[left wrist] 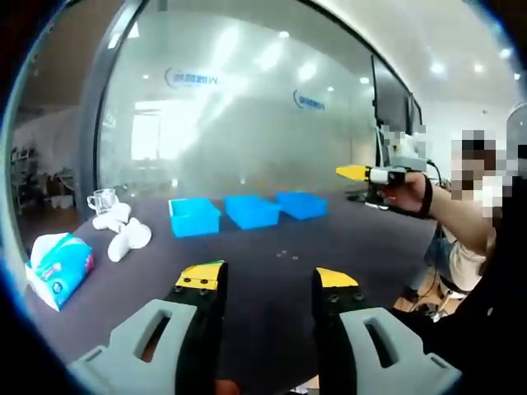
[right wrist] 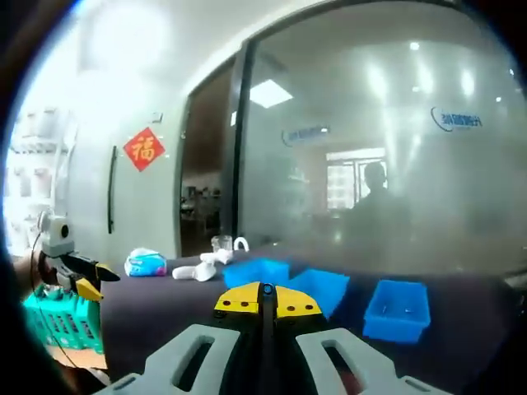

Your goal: Sort the screws, nuts, and washers into the corresponding bins

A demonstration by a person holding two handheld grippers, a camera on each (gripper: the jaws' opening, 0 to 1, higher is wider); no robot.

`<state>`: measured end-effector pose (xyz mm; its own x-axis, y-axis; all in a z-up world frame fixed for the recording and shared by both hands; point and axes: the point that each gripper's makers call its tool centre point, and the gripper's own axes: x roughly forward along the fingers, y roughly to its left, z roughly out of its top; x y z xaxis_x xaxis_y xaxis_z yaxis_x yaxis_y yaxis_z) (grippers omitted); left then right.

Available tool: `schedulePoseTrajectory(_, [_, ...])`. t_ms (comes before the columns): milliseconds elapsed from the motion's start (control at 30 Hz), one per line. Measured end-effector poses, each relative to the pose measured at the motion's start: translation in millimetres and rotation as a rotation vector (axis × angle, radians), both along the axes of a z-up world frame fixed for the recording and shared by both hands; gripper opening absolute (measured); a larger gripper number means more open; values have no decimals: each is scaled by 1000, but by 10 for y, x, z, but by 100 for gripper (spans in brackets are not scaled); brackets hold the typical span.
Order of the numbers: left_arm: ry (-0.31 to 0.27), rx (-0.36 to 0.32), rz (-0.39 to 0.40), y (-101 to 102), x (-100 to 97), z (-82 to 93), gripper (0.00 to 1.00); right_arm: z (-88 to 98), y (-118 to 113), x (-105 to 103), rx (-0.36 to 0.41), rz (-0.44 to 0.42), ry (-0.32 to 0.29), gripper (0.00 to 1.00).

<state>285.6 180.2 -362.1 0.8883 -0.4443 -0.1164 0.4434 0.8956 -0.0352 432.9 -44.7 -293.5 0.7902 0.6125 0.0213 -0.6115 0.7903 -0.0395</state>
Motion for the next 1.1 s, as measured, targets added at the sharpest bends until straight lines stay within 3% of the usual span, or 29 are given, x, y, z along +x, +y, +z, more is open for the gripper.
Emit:
schedulePoseTrajectory(267, [-4,-11,19,64,13,12,37,83,202,476,6,-29,11,2])
schedulePoseTrajectory(700, [-11,-19,37,101,-6,34,37,-37,403,1272,-40,-108,71,2])
schedulePoseTrajectory(1100, [-16,-25,58,153,-33,57,37,-243,577,1755,-82,-133,137,2])
